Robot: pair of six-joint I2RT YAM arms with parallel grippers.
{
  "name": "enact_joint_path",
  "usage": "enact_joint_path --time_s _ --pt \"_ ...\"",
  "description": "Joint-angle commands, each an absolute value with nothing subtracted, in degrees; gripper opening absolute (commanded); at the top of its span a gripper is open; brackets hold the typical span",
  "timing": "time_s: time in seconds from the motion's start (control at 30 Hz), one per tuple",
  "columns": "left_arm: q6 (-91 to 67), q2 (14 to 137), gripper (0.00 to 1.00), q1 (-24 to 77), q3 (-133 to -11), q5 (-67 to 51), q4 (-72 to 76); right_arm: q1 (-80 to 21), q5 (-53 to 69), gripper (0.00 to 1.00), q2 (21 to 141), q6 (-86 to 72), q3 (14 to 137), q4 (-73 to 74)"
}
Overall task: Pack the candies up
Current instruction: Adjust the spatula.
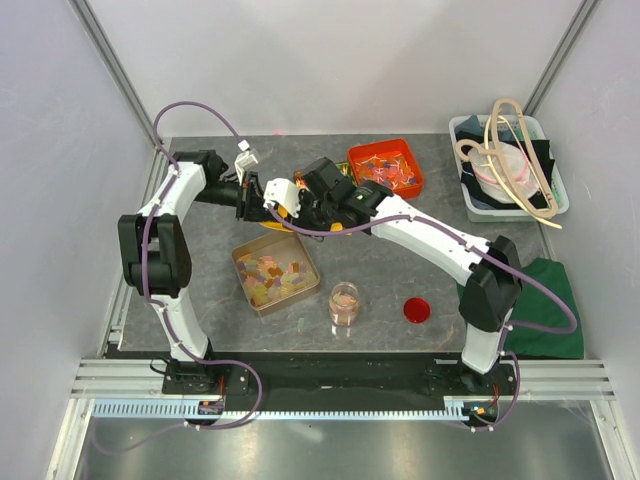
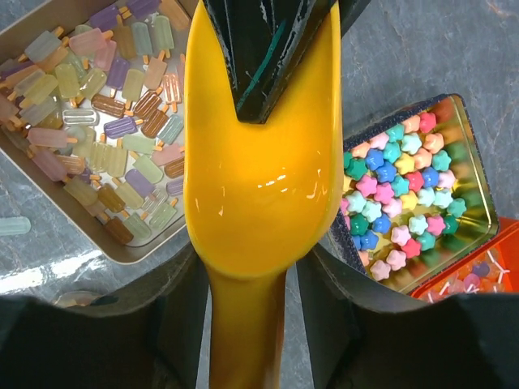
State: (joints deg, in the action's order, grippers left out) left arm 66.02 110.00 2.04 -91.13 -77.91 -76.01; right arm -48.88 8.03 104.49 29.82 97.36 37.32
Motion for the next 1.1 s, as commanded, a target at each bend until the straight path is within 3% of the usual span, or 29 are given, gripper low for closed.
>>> enact_joint_path --time_s 0.0,0.07,0.17,0.2,0.47,0.5,0.6,0.7,0.93,1.07 --pt "68.6 108.5 0.02 2.5 -92.1 -82.4 -88.1 -50.0 6.8 0.52 106.3 28.7 100.7 35.2" --pt "68.6 108.5 0.02 2.5 -92.1 -82.4 -88.1 -50.4 6.2 0.50 106.8 28.8 101.2 35.1" --pt "68.7 108.5 0.02 2.5 -91.8 -82.4 -88.1 -50.6 5.8 0.22 107.3 28.7 101.3 35.0" --pt "68.7 108.5 0.02 2.5 -91.8 -82.3 -88.1 -50.7 5.5 0.03 107.5 28.7 101.4 35.1" --pt "68.5 108.9 0.02 2.5 -92.6 -81.9 -88.1 -50.9 4.7 0.00 106.5 29.1 100.3 36.3" --pt "68.5 109.2 0.02 2.5 -92.6 -81.7 -88.1 -50.9 4.7 0.06 106.2 29.3 100.3 36.4" --pt "68.5 109.7 0.02 2.5 -92.5 -81.6 -88.1 -50.7 5.7 0.40 104.8 29.5 100.2 36.6" --pt "68.4 110.0 0.02 2.5 -92.5 -81.7 -88.1 -50.6 6.9 0.45 103.5 29.7 100.8 37.0" --pt "68.4 109.9 0.02 2.5 -92.5 -81.7 -88.1 -50.6 8.0 0.43 102.0 30.1 101.6 38.1" --pt "68.5 110.0 0.02 2.5 -92.4 -81.5 -88.1 -50.6 8.5 0.53 101.3 30.6 101.7 39.5"
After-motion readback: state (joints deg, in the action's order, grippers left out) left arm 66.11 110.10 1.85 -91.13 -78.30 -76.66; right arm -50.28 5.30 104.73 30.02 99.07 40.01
